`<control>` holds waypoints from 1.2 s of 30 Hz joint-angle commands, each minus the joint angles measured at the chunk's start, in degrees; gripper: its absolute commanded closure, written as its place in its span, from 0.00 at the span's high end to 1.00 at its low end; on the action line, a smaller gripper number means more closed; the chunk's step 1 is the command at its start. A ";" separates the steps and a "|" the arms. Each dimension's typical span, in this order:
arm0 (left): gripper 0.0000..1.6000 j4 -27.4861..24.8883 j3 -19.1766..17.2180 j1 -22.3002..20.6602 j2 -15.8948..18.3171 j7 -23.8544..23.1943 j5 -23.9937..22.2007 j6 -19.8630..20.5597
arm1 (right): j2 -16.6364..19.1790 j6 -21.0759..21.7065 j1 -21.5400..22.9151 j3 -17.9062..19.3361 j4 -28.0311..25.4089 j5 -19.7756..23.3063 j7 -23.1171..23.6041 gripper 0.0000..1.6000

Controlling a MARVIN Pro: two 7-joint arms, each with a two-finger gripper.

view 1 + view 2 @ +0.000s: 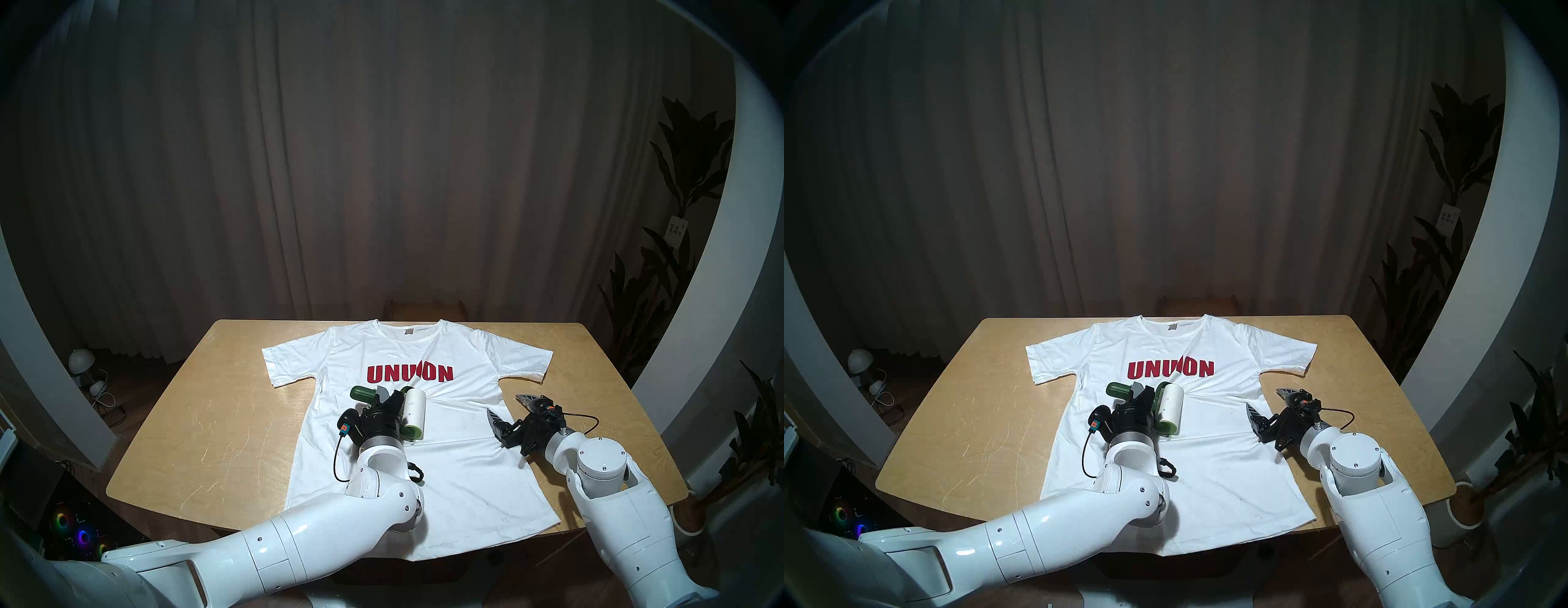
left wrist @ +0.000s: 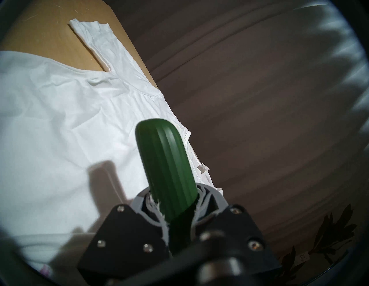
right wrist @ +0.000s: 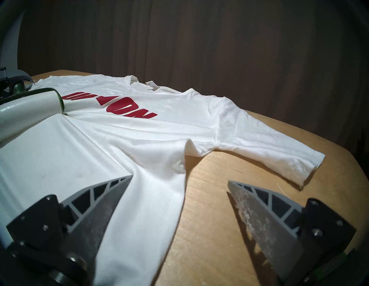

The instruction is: Use the fur roller to clean a top

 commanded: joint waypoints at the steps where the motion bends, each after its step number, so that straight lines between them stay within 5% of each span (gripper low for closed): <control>1: 0.00 -0.18 -1.29 4.64 3.39 -3.67 -3.03 -1.31 | 0.80 0.71 -3.31 0.10 2.03 -1.82 -1.63 1.00; 19: 0.00 0.28 -3.11 7.81 7.98 -23.82 -5.81 -1.31 | 0.16 -0.14 -3.04 -1.02 2.13 -2.82 -4.13 1.00; 36: 0.00 1.10 -11.21 9.35 7.63 -26.40 -19.49 2.38 | 0.38 1.00 -3.42 -2.00 0.61 -3.24 -7.58 1.00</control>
